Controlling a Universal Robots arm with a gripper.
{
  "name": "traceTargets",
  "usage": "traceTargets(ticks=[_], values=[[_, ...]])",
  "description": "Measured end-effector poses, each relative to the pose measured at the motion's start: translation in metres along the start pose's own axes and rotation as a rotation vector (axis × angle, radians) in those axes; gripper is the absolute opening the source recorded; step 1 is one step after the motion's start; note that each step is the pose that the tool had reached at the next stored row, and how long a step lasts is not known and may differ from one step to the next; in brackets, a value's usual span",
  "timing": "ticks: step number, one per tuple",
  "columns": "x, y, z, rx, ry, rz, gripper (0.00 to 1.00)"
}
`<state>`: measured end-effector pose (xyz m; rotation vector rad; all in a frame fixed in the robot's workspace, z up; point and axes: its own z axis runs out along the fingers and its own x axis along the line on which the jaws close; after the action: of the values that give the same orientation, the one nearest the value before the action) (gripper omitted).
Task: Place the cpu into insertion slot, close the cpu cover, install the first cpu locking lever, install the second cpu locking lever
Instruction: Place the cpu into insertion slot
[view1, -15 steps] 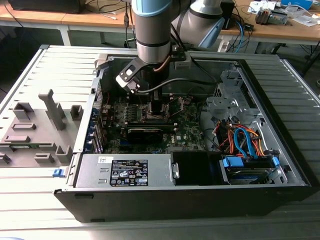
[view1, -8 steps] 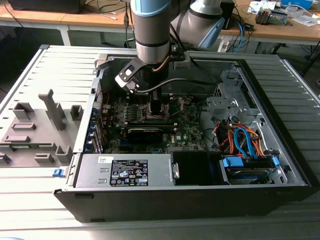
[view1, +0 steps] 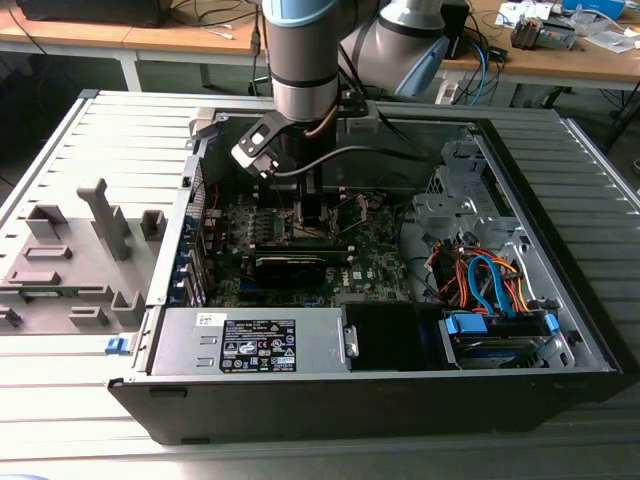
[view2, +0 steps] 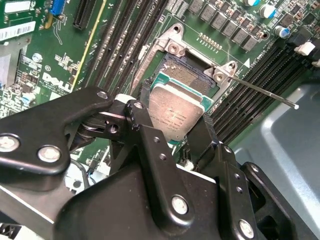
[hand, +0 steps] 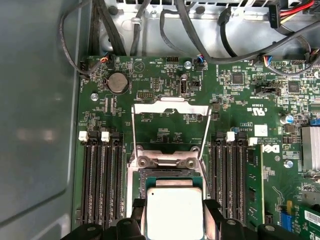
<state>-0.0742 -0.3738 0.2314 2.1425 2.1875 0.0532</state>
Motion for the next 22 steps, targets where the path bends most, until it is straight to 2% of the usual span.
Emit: traceTargets(ticks=[22], values=[[0.0014,-0.0011,0.0143,0.0,-0.0014,0.0,0.55]])
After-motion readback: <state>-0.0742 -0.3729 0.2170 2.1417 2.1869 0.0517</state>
